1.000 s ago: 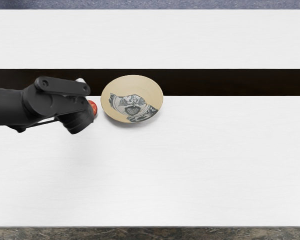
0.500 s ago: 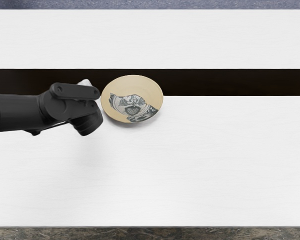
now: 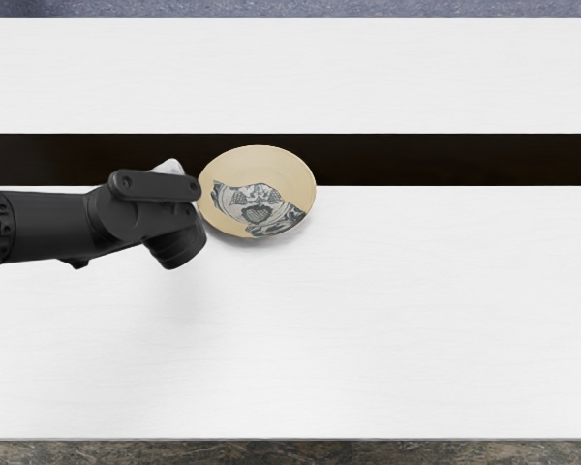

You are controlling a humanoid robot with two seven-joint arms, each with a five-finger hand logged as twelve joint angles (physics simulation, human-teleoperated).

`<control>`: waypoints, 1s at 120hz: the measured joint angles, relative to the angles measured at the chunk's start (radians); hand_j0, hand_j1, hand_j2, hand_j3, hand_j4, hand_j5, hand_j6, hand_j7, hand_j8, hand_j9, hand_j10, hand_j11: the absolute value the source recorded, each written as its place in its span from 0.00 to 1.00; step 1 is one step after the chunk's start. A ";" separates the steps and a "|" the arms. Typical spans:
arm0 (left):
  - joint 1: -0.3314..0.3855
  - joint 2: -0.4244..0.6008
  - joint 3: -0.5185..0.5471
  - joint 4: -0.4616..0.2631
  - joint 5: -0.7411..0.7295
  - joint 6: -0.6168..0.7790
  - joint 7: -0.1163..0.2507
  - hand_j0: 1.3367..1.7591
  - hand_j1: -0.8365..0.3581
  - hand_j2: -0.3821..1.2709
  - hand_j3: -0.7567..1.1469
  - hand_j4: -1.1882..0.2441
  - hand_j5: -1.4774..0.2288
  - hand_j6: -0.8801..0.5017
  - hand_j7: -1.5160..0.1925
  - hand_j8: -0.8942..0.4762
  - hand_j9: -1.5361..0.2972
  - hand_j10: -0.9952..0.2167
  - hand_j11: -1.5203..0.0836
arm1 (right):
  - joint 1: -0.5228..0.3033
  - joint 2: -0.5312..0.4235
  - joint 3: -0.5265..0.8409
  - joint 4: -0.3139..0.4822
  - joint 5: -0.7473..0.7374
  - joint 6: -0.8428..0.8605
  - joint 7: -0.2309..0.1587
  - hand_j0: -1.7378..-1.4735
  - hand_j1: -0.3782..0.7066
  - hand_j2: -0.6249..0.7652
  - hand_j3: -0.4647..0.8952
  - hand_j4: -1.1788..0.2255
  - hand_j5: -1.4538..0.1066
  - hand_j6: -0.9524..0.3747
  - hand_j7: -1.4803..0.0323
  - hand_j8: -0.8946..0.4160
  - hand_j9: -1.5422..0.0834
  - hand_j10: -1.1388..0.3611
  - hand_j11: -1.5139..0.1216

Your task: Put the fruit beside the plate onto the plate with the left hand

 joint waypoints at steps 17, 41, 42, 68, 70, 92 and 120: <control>-0.021 0.009 -0.003 -0.034 -0.007 0.000 -0.001 0.76 0.55 0.22 0.55 0.53 0.55 0.33 0.57 0.39 0.53 0.47 0.62 | 0.000 0.000 0.000 0.000 0.000 0.000 0.000 0.30 0.07 0.44 0.34 0.81 0.90 0.69 0.95 0.66 0.92 0.74 0.90; -0.024 0.022 -0.002 -0.068 -0.003 0.001 -0.008 0.72 0.53 0.22 0.55 0.49 0.55 0.30 0.57 0.36 0.57 0.51 0.59 | 0.000 0.000 0.000 0.000 0.000 0.000 0.000 0.30 0.07 0.44 0.34 0.81 0.90 0.69 0.95 0.66 0.92 0.74 0.90; -0.024 0.023 -0.003 -0.070 0.001 -0.001 -0.010 0.73 0.53 0.23 0.54 0.49 0.55 0.29 0.57 0.36 0.57 0.50 0.58 | 0.000 0.000 0.000 0.000 0.000 0.000 0.000 0.30 0.07 0.44 0.34 0.81 0.90 0.69 0.95 0.66 0.92 0.74 0.90; -0.028 0.068 -0.005 -0.113 0.011 -0.006 -0.015 0.76 0.47 0.27 0.47 0.45 0.50 0.25 0.51 0.42 0.52 0.42 0.53 | 0.000 0.000 0.000 0.000 0.000 0.000 0.000 0.30 0.07 0.44 0.34 0.81 0.90 0.69 0.95 0.66 0.92 0.74 0.90; -0.033 0.073 -0.005 -0.117 0.007 -0.006 -0.013 0.75 0.47 0.28 0.48 0.45 0.49 0.24 0.51 0.41 0.51 0.42 0.53 | 0.000 0.000 0.000 0.000 0.000 0.000 0.000 0.30 0.07 0.44 0.34 0.81 0.90 0.69 0.95 0.66 0.92 0.74 0.90; -0.045 0.093 -0.005 -0.152 -0.011 -0.002 -0.001 0.74 0.42 0.29 0.43 0.41 0.40 0.27 0.42 0.41 0.42 0.44 0.45 | 0.000 0.000 0.000 0.000 0.000 0.000 0.000 0.30 0.07 0.44 0.34 0.81 0.90 0.69 0.95 0.66 0.92 0.74 0.90; -0.063 0.121 -0.006 -0.188 -0.020 -0.001 0.004 0.73 0.34 0.39 0.41 0.31 0.25 0.36 0.27 0.53 0.27 0.58 0.31 | -0.001 0.000 0.000 0.000 0.000 0.000 0.000 0.30 0.07 0.44 0.34 0.81 0.90 0.69 0.95 0.66 0.92 0.74 0.90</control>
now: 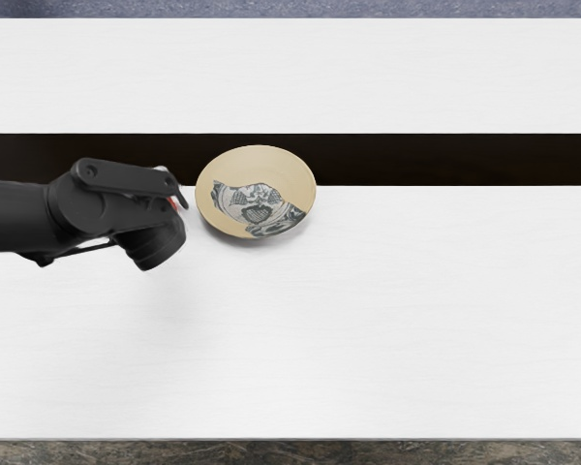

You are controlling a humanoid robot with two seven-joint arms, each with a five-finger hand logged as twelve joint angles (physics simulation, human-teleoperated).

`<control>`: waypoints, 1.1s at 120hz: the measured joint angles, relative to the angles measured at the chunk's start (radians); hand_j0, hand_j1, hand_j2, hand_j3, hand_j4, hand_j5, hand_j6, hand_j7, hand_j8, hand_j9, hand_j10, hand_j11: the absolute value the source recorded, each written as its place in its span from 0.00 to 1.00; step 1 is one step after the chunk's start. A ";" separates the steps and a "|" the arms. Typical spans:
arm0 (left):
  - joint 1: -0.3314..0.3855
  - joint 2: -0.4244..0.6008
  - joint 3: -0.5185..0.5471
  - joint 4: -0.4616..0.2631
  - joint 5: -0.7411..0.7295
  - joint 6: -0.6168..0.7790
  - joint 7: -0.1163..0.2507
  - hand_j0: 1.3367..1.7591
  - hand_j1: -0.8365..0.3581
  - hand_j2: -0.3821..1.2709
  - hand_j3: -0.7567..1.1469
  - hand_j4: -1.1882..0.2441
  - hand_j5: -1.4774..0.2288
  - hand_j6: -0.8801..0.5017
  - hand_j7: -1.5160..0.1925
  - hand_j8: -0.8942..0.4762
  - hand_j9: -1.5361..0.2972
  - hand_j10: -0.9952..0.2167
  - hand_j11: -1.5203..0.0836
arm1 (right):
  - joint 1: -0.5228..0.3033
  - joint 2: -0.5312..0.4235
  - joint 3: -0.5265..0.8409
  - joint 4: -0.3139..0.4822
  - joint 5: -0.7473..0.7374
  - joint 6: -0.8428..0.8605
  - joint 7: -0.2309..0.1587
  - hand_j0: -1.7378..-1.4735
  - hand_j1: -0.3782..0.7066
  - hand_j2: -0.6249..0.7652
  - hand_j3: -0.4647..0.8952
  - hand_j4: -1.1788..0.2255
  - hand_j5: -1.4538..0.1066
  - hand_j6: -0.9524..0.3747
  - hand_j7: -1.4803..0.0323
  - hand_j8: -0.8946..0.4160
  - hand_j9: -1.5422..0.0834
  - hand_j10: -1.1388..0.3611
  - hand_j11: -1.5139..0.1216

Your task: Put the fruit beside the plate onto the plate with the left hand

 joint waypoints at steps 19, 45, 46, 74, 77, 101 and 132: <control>-0.044 0.052 -0.023 -0.071 -0.013 0.001 0.002 0.72 0.36 0.36 0.40 0.29 0.18 0.35 0.21 0.55 0.22 0.58 0.27 | 0.000 0.000 0.000 0.000 0.000 0.000 0.000 0.30 0.07 0.44 0.34 0.81 0.90 0.69 0.95 0.66 0.92 0.74 0.90; -0.165 0.086 -0.030 -0.160 -0.051 0.001 0.001 0.70 0.39 0.35 0.40 0.27 0.14 0.30 0.18 0.52 0.19 0.55 0.22 | 0.000 0.000 0.001 0.000 0.000 0.000 0.000 0.30 0.07 0.44 0.34 0.81 0.90 0.69 0.95 0.66 0.92 0.74 0.90; -0.170 0.086 -0.029 -0.163 -0.053 0.001 0.001 0.70 0.40 0.37 0.40 0.27 0.14 0.29 0.18 0.51 0.20 0.54 0.22 | 0.000 0.000 0.001 0.000 0.000 0.000 0.000 0.30 0.07 0.44 0.34 0.81 0.90 0.69 0.95 0.66 0.92 0.74 0.90; -0.264 0.073 -0.030 -0.219 -0.127 -0.002 -0.002 0.71 0.43 0.43 0.40 0.26 0.13 0.21 0.18 0.45 0.19 0.51 0.21 | 0.000 0.000 0.000 0.000 0.000 0.000 0.000 0.30 0.07 0.44 0.34 0.81 0.90 0.69 0.95 0.66 0.92 0.74 0.90; -0.268 0.072 -0.031 -0.220 -0.131 -0.002 -0.002 0.71 0.43 0.43 0.40 0.26 0.13 0.20 0.18 0.45 0.19 0.51 0.21 | 0.000 0.000 0.000 0.000 0.000 0.000 0.000 0.30 0.07 0.44 0.34 0.81 0.90 0.69 0.95 0.66 0.92 0.74 0.90; -0.262 0.030 -0.035 -0.185 -0.144 -0.002 -0.002 0.72 0.45 0.41 0.40 0.26 0.14 0.20 0.18 0.44 0.19 0.51 0.21 | -0.001 0.000 0.000 0.000 0.000 0.000 0.000 0.30 0.07 0.44 0.34 0.81 0.90 0.69 0.95 0.66 0.92 0.74 0.90; -0.240 -0.038 -0.044 -0.095 -0.147 0.000 -0.005 0.73 0.44 0.42 0.40 0.25 0.15 0.19 0.19 0.45 0.19 0.50 0.21 | -0.001 0.000 0.000 0.000 0.000 0.000 0.000 0.30 0.07 0.44 0.34 0.81 0.90 0.69 0.95 0.66 0.92 0.74 0.90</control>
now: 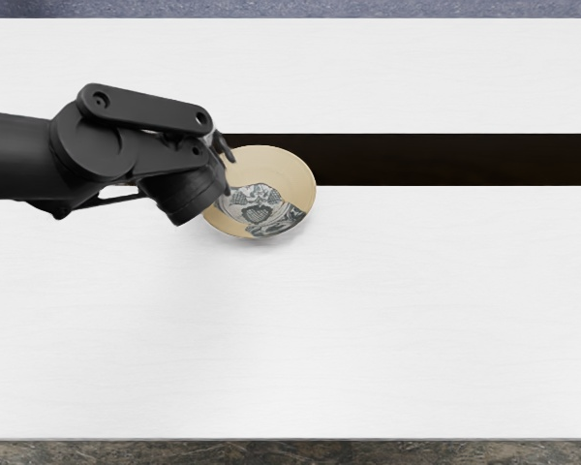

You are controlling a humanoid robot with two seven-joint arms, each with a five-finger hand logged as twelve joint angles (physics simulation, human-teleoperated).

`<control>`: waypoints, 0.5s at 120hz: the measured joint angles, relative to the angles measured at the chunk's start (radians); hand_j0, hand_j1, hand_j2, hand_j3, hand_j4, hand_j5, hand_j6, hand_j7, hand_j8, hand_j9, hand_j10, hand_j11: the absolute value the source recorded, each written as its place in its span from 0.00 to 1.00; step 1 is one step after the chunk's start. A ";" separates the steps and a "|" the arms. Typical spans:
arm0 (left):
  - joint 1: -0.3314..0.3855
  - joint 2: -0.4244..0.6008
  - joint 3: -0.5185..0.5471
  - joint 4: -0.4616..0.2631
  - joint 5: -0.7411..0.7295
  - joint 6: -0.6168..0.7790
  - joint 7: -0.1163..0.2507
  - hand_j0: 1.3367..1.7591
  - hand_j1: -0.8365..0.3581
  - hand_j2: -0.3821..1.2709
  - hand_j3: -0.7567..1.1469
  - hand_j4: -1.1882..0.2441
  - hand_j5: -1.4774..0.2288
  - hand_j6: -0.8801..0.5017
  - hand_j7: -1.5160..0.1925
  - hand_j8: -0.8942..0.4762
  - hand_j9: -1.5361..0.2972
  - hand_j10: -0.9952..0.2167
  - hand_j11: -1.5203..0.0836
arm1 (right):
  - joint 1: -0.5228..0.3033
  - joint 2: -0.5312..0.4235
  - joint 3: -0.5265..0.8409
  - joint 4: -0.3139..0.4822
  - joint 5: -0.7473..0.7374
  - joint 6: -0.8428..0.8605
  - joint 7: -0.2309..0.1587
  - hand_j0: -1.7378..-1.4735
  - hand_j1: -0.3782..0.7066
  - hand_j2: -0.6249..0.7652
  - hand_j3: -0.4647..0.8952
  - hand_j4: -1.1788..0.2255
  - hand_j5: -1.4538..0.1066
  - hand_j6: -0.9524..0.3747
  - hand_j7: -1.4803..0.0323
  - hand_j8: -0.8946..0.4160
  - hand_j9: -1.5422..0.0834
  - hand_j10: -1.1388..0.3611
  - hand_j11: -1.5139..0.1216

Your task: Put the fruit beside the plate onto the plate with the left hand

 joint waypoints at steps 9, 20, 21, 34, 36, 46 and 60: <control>0.010 0.000 -0.005 0.014 0.000 0.001 -0.001 0.73 0.43 0.42 0.40 0.26 0.16 0.20 0.20 0.45 0.20 0.51 0.22 | 0.000 0.000 0.000 0.000 0.000 0.000 0.000 0.30 0.07 0.44 0.34 0.81 0.90 0.69 0.95 0.66 0.92 0.74 0.90; 0.011 0.000 -0.008 0.027 0.004 0.001 -0.001 0.74 0.44 0.43 0.40 0.30 0.24 0.17 0.26 0.41 0.26 0.49 0.29 | 0.000 0.000 0.000 0.000 0.000 0.000 0.000 0.30 0.07 0.44 0.34 0.81 0.90 0.69 0.95 0.66 0.92 0.74 0.90; 0.011 -0.001 -0.008 0.028 0.004 0.001 -0.001 0.74 0.44 0.43 0.40 0.30 0.24 0.18 0.27 0.41 0.27 0.48 0.30 | 0.000 0.000 0.000 0.000 0.000 0.000 0.000 0.30 0.07 0.44 0.34 0.81 0.90 0.69 0.95 0.66 0.92 0.74 0.90; 0.020 -0.003 -0.010 0.039 0.009 0.001 0.000 0.75 0.47 0.39 0.40 0.38 0.34 0.22 0.37 0.36 0.36 0.45 0.40 | 0.000 0.000 0.000 0.000 0.000 0.000 0.000 0.30 0.07 0.44 0.34 0.81 0.90 0.69 0.95 0.66 0.92 0.74 0.90; 0.020 -0.003 -0.010 0.040 0.009 0.001 0.000 0.75 0.48 0.38 0.40 0.39 0.36 0.23 0.39 0.36 0.37 0.45 0.42 | 0.000 0.000 0.000 0.000 0.000 0.000 0.000 0.30 0.07 0.44 0.34 0.81 0.90 0.69 0.95 0.66 0.92 0.74 0.90; 0.021 -0.004 -0.010 0.049 0.011 0.001 0.000 0.75 0.53 0.34 0.40 0.45 0.44 0.28 0.46 0.37 0.44 0.48 0.50 | 0.000 0.000 0.000 0.000 0.000 0.000 0.000 0.30 0.07 0.44 0.34 0.81 0.90 0.69 0.95 0.66 0.92 0.74 0.90; 0.033 -0.012 -0.010 0.066 0.016 0.001 0.000 0.76 0.62 0.31 0.40 0.54 0.54 0.35 0.56 0.41 0.54 0.54 0.60 | 0.000 0.000 0.000 0.000 0.000 0.000 0.000 0.30 0.07 0.44 0.34 0.81 0.90 0.69 0.95 0.66 0.92 0.74 0.90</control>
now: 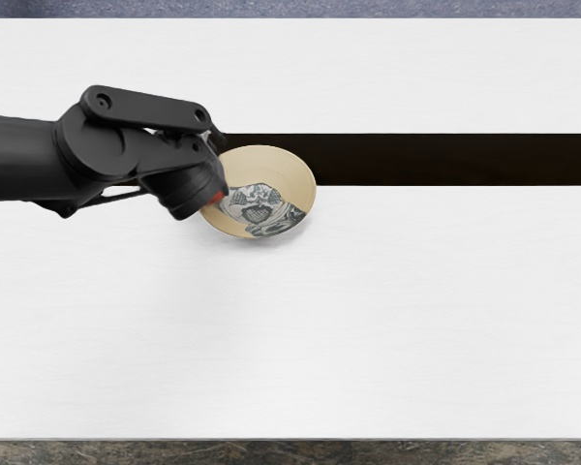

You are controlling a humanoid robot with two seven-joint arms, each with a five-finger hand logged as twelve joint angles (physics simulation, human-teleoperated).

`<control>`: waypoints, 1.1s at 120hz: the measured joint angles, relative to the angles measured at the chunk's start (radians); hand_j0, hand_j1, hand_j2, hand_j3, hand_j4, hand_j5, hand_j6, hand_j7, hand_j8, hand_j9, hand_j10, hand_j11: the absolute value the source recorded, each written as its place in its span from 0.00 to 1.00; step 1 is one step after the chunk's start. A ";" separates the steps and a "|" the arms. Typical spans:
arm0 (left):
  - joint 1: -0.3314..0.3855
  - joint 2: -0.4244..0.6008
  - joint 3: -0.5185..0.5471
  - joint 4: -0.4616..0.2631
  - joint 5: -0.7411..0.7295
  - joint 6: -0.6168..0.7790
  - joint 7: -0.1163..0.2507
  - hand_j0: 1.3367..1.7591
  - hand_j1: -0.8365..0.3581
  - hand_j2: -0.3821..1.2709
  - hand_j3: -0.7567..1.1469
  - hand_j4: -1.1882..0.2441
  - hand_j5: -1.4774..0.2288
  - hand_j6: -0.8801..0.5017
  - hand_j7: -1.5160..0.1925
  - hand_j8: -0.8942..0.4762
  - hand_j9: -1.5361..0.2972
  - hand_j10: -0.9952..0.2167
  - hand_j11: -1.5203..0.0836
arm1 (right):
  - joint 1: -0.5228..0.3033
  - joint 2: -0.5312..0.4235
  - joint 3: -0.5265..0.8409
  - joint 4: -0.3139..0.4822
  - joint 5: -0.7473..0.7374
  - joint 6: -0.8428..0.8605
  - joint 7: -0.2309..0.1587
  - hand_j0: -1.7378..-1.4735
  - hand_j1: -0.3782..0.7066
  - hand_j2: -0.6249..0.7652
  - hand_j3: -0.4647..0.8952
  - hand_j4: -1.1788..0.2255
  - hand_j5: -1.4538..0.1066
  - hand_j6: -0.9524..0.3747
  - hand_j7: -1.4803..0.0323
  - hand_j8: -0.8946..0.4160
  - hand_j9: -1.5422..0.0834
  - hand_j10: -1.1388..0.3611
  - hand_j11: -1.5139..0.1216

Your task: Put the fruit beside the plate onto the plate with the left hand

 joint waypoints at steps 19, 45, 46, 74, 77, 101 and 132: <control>0.007 -0.006 -0.014 0.012 0.005 0.000 0.000 0.76 0.69 0.28 0.40 0.60 0.61 0.41 0.63 0.44 0.60 0.58 0.68 | 0.000 0.000 0.000 0.000 0.000 0.000 0.000 0.30 0.07 0.44 0.34 0.81 0.90 0.69 0.95 0.66 0.92 0.74 0.90; 0.003 -0.006 -0.045 0.014 0.008 0.000 0.000 0.76 0.72 0.27 0.40 0.64 0.65 0.44 0.68 0.46 0.64 0.60 0.72 | 0.000 0.000 0.000 0.000 0.000 0.000 0.000 0.30 0.07 0.44 0.34 0.81 0.90 0.69 0.95 0.66 0.92 0.74 0.90; 0.003 -0.006 -0.047 0.014 0.008 0.000 0.000 0.76 0.72 0.27 0.40 0.64 0.65 0.44 0.68 0.46 0.64 0.60 0.72 | 0.000 0.000 0.000 0.000 0.000 0.000 0.000 0.30 0.07 0.44 0.34 0.81 0.90 0.69 0.95 0.66 0.92 0.74 0.90; 0.003 0.004 -0.127 0.006 0.011 0.000 0.000 0.76 0.74 0.26 0.40 0.65 0.67 0.45 0.69 0.47 0.65 0.61 0.74 | 0.000 0.000 0.000 -0.001 0.000 0.000 0.000 0.30 0.07 0.44 0.34 0.81 0.90 0.69 0.95 0.66 0.92 0.74 0.90; 0.003 0.012 -0.137 0.003 0.011 0.000 0.000 0.76 0.74 0.26 0.40 0.65 0.67 0.45 0.69 0.47 0.65 0.61 0.74 | 0.000 0.000 0.000 -0.001 0.000 0.000 0.000 0.30 0.07 0.44 0.34 0.81 0.90 0.69 0.95 0.66 0.92 0.74 0.90; 0.174 0.345 -0.387 -0.127 0.099 -0.036 0.000 0.76 0.74 0.26 0.40 0.65 0.67 0.45 0.69 0.47 0.66 0.61 0.74 | 0.000 0.000 0.000 -0.001 0.000 0.000 0.000 0.30 0.07 0.44 0.34 0.81 0.90 0.69 0.95 0.66 0.92 0.74 0.90; 0.476 0.638 -0.787 -0.227 0.133 -0.465 0.000 0.76 0.74 0.26 0.40 0.65 0.67 0.46 0.70 0.47 0.66 0.61 0.74 | 0.000 0.000 0.000 -0.001 0.000 0.000 0.000 0.30 0.07 0.44 0.34 0.81 0.90 0.69 0.95 0.66 0.92 0.74 0.90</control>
